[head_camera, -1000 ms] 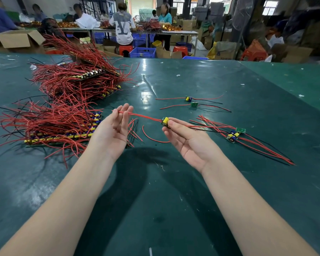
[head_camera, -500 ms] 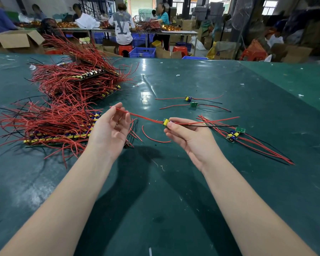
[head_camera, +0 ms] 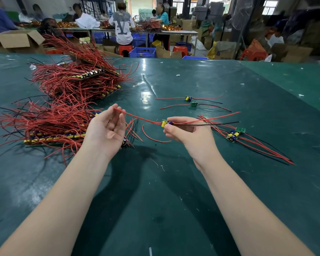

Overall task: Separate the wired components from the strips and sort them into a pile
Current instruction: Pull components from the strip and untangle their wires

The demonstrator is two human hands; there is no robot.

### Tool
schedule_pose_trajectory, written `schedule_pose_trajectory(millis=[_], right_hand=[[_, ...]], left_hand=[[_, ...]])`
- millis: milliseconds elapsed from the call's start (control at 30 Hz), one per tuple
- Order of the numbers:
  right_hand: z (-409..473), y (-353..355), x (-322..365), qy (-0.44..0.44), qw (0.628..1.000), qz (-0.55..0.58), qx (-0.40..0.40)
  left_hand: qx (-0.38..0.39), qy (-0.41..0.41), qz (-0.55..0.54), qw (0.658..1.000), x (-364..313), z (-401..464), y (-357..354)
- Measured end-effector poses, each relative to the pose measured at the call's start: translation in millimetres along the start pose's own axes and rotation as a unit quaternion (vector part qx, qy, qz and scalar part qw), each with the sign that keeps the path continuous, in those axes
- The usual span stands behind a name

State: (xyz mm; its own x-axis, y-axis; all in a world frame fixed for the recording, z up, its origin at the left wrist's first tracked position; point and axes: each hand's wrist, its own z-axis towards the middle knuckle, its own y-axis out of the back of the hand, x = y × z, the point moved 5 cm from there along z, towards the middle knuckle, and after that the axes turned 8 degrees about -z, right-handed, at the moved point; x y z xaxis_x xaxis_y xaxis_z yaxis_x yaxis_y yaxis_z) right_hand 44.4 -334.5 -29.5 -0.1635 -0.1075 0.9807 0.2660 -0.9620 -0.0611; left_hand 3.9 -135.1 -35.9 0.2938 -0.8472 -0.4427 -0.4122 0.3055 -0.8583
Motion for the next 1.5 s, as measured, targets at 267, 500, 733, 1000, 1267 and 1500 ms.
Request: schedule_pose_trajectory(millis=[267,500,733,1000,1267,1500], right_hand=[[1,5,1,0.005,1.0,0.014,-0.017],[-1,5,8,0.062,0.995,-0.07,-0.026],[-3,-1,7,0.075,0.992,-0.105,-0.005],[1,3,1,0.047,0.996,-0.079,-0.005],[1,4,2,0.043,0.996,-0.073,-0.016],[1,4,2,0.039,0.998,-0.057,-0.012]], left_hand=[[-0.015,-0.05,0.058,0.997,1,1,0],[-0.02,0.008,-0.014,1.0,7,0,3],[-0.001,0.022,-0.032,0.999,1,2,0],[0.02,0.011,-0.025,0.999,3,0,-5],[0.007,-0.045,0.002,0.999,-1,4,-3],[0.003,-0.075,0.091,0.993,-3,5,3]])
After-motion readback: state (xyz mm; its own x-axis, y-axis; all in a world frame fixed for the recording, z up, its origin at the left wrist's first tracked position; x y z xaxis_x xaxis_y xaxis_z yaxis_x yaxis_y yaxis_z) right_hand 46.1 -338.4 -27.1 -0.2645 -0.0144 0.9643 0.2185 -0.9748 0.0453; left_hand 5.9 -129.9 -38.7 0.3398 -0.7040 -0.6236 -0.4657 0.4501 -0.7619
